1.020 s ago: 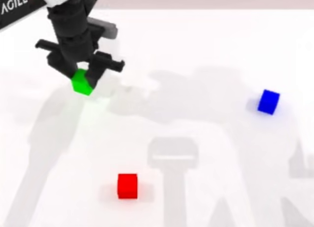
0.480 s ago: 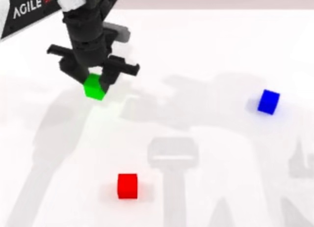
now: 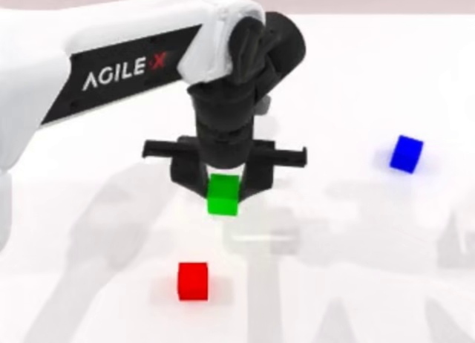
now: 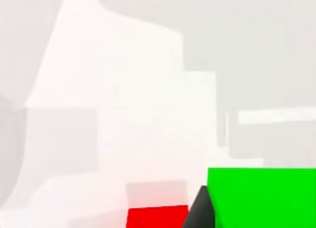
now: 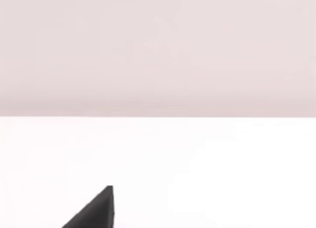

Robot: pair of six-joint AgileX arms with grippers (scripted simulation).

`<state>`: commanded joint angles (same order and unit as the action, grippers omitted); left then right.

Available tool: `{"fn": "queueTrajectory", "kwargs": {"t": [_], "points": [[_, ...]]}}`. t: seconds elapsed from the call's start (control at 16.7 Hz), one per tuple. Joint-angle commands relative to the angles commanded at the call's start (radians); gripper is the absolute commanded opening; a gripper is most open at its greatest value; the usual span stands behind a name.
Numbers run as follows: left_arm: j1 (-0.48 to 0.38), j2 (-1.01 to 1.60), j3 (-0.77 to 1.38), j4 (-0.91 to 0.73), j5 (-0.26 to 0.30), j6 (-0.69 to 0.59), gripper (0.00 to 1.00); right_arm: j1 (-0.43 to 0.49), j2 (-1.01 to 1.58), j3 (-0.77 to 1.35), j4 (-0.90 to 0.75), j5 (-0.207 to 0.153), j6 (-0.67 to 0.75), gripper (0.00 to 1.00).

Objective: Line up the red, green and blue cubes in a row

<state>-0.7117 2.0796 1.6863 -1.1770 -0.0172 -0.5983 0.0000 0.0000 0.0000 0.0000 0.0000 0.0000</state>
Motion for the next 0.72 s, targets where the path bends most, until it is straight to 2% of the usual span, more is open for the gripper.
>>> {"fn": "queueTrajectory", "kwargs": {"t": [0.18,0.3,0.42,0.72], "points": [[-0.116,-0.064,-0.075,0.015,-0.008,-0.194,0.00,0.000,0.000,0.000,0.000,0.000,0.000,1.00],[-0.169,-0.099,-0.111,0.026,-0.012,-0.270,0.00,0.000,0.000,0.000,0.000,0.000,0.000,1.00],[-0.194,-0.117,-0.129,0.032,-0.015,-0.303,0.00,0.000,0.000,0.000,0.000,0.000,0.000,1.00],[-0.191,-0.113,-0.130,0.034,-0.014,-0.303,0.00,0.000,0.000,0.000,0.000,0.000,0.000,1.00]]}}
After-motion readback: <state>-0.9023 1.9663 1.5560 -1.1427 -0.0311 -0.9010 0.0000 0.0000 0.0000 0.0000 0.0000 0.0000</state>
